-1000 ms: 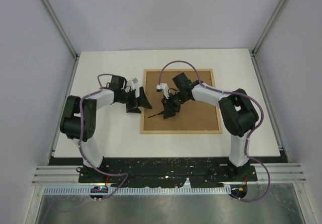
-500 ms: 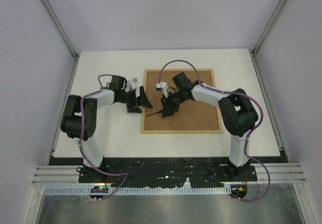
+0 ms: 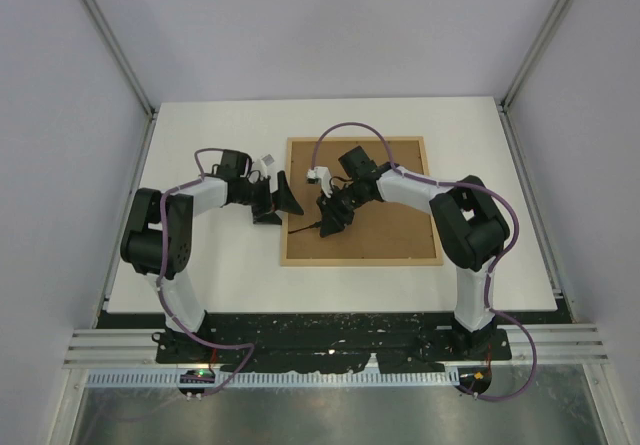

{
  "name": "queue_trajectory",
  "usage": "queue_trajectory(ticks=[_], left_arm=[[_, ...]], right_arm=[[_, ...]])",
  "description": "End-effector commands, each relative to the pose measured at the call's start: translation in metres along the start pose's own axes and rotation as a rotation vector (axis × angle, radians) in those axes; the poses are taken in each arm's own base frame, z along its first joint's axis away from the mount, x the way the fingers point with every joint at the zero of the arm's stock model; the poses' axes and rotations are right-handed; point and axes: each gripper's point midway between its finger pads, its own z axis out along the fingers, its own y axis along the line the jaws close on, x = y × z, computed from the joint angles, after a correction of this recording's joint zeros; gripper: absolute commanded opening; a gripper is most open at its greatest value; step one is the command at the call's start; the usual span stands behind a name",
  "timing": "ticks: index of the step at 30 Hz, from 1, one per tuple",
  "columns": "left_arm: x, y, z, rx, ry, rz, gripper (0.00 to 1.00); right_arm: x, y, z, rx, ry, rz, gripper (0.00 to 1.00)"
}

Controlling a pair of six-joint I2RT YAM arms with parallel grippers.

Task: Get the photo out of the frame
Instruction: Release the photo frame item from the photo frame.

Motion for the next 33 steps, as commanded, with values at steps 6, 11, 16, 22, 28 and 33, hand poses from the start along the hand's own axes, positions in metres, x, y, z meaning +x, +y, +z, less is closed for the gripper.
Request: queue_trajectory(ticks=[6, 11, 16, 22, 28, 33], left_arm=[[0.005, 0.012, 0.010, -0.022, 0.010, -0.001, 0.99], [0.003, 0.015, 0.008, -0.028, 0.004, -0.004, 0.99], [0.003, 0.020, 0.008, -0.035, 0.003, -0.020, 0.99], [0.002, 0.018, 0.006, -0.038, -0.005, -0.012, 0.99], [0.001, 0.020, 0.005, -0.041, -0.008, -0.015, 0.99], [0.002, 0.020, 0.006, -0.036, -0.002, -0.018, 0.98]], right_arm=[[-0.016, -0.005, 0.009, 0.068, -0.015, -0.068, 0.08], [-0.014, -0.010, -0.002, 0.119, -0.011, -0.100, 0.08], [-0.020, -0.006, -0.016, 0.117, -0.044, -0.106, 0.08], [-0.023, -0.001, -0.021, 0.101, -0.063, -0.108, 0.08], [-0.020, 0.000, -0.021, 0.094, -0.062, -0.107, 0.08], [-0.016, 0.000, -0.014, 0.069, -0.047, -0.094, 0.08]])
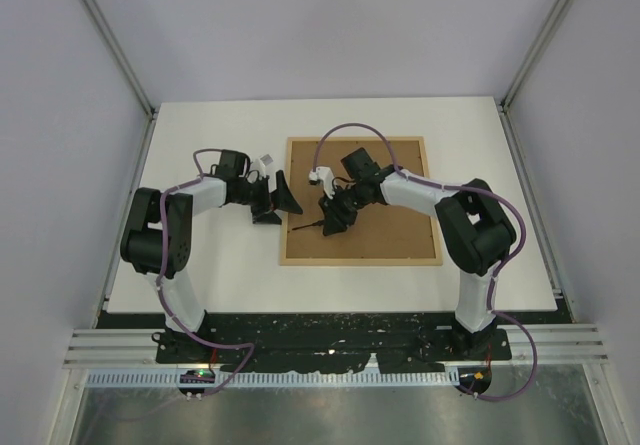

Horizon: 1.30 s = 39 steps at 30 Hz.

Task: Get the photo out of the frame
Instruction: Release the photo frame item from the photo frame.

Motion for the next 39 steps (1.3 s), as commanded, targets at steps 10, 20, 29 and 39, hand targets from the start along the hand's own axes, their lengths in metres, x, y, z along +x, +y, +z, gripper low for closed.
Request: queue_trajectory(ticks=[10, 20, 29, 39], left_arm=[[0.006, 0.018, 0.008, -0.042, 0.009, -0.010, 0.98], [0.006, 0.018, 0.008, -0.040, 0.008, -0.011, 0.98], [0.005, 0.018, 0.009, -0.040, 0.008, -0.011, 0.98], [0.005, 0.019, 0.009, -0.042, 0.008, -0.011, 0.98]], right_arm=[[-0.015, 0.011, 0.007, -0.033, -0.024, -0.064, 0.08], [-0.016, 0.008, 0.002, 0.009, -0.019, -0.083, 0.08], [-0.013, 0.006, -0.005, 0.018, -0.024, -0.082, 0.08], [-0.008, 0.005, -0.009, 0.026, -0.010, -0.087, 0.08]])
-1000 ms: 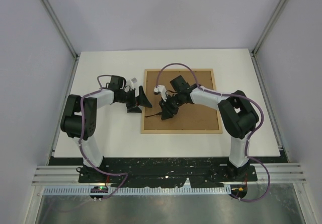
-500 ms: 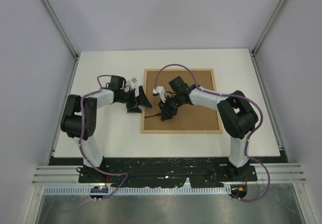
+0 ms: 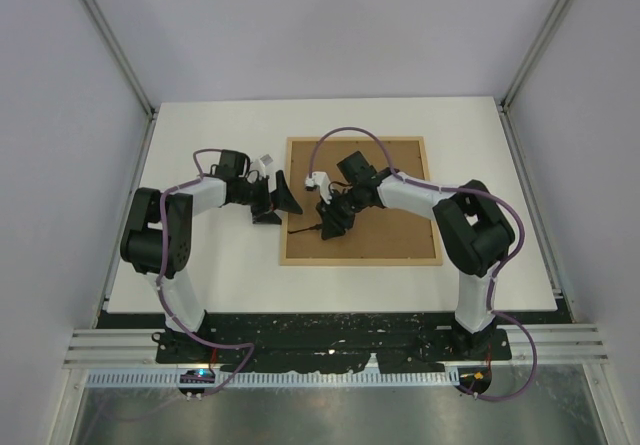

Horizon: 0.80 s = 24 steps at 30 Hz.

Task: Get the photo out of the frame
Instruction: Release the photo frame item from the photo frame.

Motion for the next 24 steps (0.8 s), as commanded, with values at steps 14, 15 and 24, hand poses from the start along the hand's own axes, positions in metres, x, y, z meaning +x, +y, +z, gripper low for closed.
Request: queue_trajectory(ticks=[14, 15, 24], left_arm=[[0.006, 0.019, 0.009, -0.038, 0.010, -0.014, 0.98], [0.005, 0.018, 0.009, -0.038, 0.009, -0.011, 0.98], [0.007, 0.018, 0.010, -0.032, 0.015, -0.020, 0.98]], right_arm=[[-0.017, -0.003, -0.004, 0.024, -0.029, -0.050, 0.08], [-0.015, -0.002, -0.002, 0.022, -0.022, -0.050, 0.08], [-0.018, 0.000, 0.010, 0.035, -0.016, -0.065, 0.08]])
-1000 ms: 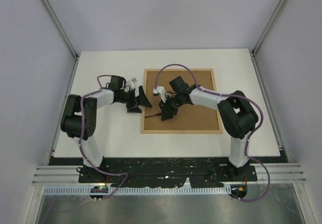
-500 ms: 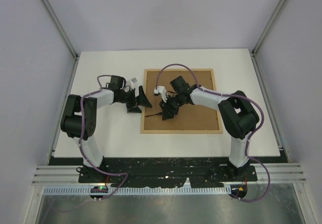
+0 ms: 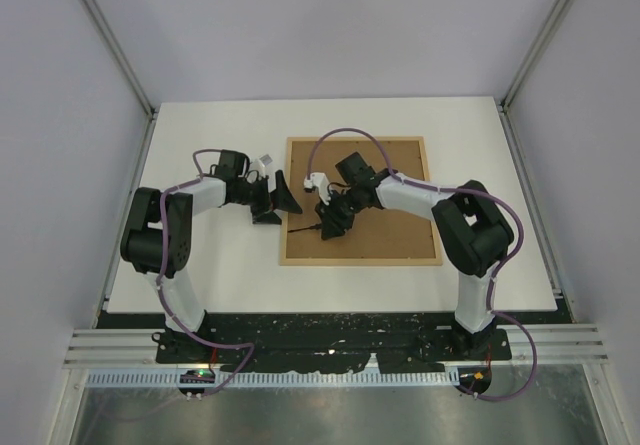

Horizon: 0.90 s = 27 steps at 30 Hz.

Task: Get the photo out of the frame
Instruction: Release the photo frame item from the photo frame.

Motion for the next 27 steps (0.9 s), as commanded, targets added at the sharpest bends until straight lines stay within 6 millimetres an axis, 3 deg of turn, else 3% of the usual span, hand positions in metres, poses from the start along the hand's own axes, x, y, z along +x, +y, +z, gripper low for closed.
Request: queue_trajectory(ticks=[1, 5, 8, 14, 16, 18, 20, 23, 24, 25, 26, 27], left_arm=[[0.007, 0.018, 0.010, -0.039, 0.013, -0.014, 0.98], [0.010, 0.018, 0.012, -0.045, 0.017, -0.013, 0.98], [0.009, 0.018, 0.013, -0.050, 0.015, -0.008, 0.98], [0.010, 0.019, 0.012, -0.060, 0.010, -0.010, 0.98], [0.010, 0.018, 0.011, -0.062, 0.009, -0.010, 0.98], [0.009, 0.017, 0.011, -0.062, 0.004, -0.007, 0.98], [0.009, 0.017, 0.010, -0.066, 0.001, -0.004, 0.98], [0.006, 0.015, 0.006, -0.072, -0.011, 0.008, 0.98], [0.004, 0.016, 0.003, -0.073, -0.016, 0.006, 0.98], [0.002, 0.015, 0.001, -0.073, -0.024, 0.008, 0.98], [-0.002, 0.017, -0.003, -0.081, -0.034, 0.007, 0.98], [-0.005, 0.019, -0.009, -0.097, -0.043, 0.009, 0.98]], right_arm=[[-0.020, -0.001, 0.007, 0.025, -0.028, -0.052, 0.08], [-0.028, 0.000, 0.009, 0.045, -0.023, -0.092, 0.08], [-0.046, 0.001, 0.009, 0.073, -0.012, -0.129, 0.08], [-0.100, 0.017, 0.009, 0.134, 0.007, -0.183, 0.08], [-0.128, 0.026, 0.007, 0.139, -0.031, -0.183, 0.08], [-0.139, 0.033, 0.009, 0.137, -0.041, -0.159, 0.08], [-0.143, 0.035, 0.010, 0.142, -0.043, -0.133, 0.08], [-0.132, 0.038, 0.000, 0.151, -0.009, -0.137, 0.08], [-0.123, 0.041, -0.008, 0.159, 0.003, -0.154, 0.08], [-0.129, 0.044, -0.027, 0.176, -0.028, -0.175, 0.08], [-0.110, 0.045, -0.028, 0.164, 0.002, -0.174, 0.08], [-0.116, 0.049, -0.050, 0.175, -0.038, -0.187, 0.08]])
